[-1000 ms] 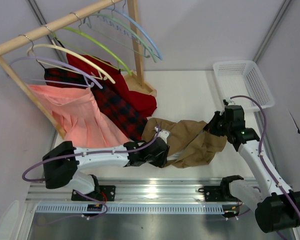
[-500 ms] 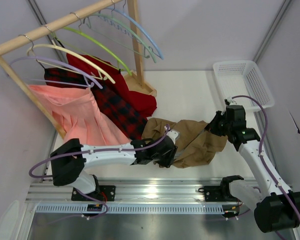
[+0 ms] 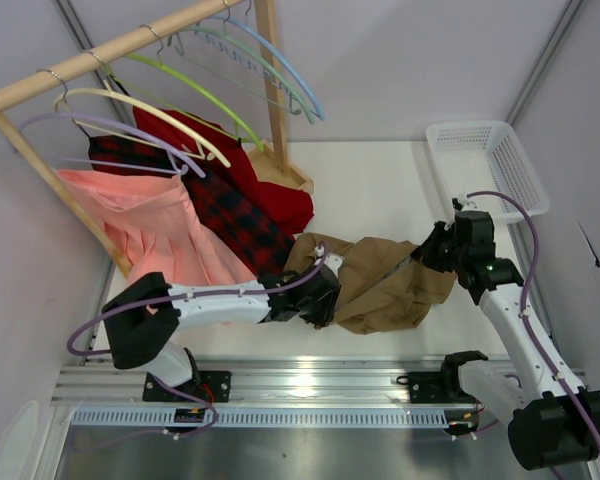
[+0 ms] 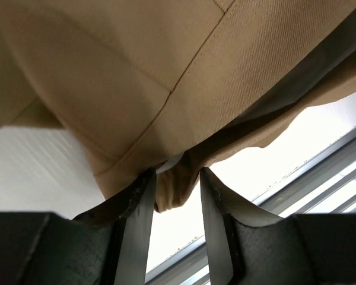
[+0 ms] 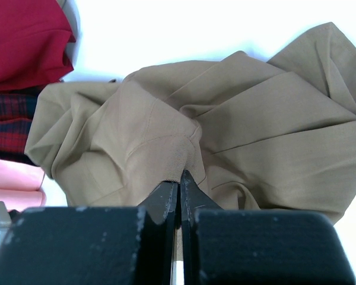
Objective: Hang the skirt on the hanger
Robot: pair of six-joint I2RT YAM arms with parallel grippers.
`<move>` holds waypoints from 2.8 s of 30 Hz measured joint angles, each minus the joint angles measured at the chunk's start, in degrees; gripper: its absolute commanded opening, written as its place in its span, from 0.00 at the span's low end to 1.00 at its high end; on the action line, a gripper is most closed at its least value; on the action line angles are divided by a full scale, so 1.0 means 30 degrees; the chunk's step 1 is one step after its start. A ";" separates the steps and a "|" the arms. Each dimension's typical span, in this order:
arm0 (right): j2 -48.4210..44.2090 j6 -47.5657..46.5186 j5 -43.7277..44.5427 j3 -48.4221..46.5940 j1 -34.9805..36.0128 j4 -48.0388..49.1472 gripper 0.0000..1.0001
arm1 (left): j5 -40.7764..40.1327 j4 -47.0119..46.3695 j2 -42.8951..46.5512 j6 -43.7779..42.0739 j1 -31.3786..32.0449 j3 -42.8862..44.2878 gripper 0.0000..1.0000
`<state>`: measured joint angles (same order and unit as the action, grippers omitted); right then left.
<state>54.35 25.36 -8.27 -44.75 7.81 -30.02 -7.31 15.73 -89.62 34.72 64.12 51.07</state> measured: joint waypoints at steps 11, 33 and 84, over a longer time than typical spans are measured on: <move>-0.0219 0.0000 0.0007 0.0029 -0.0022 -0.0036 0.00 | 0.0546 -0.2004 0.1632 0.0029 -0.0852 -0.1683 0.47; -0.0153 0.0015 -0.0036 0.0058 -0.0022 -0.0029 0.00 | 0.1304 -0.2062 0.2273 -0.0248 -0.0080 -0.1392 0.40; -0.0204 0.0015 -0.0044 0.0182 -0.0022 -0.0109 0.00 | -0.1370 0.0641 0.0459 -0.2477 -0.0714 0.1049 0.00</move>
<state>53.74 25.41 -8.40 -44.21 7.75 -30.35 -11.42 17.65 -88.25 27.29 61.98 54.22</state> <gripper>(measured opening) 0.014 0.006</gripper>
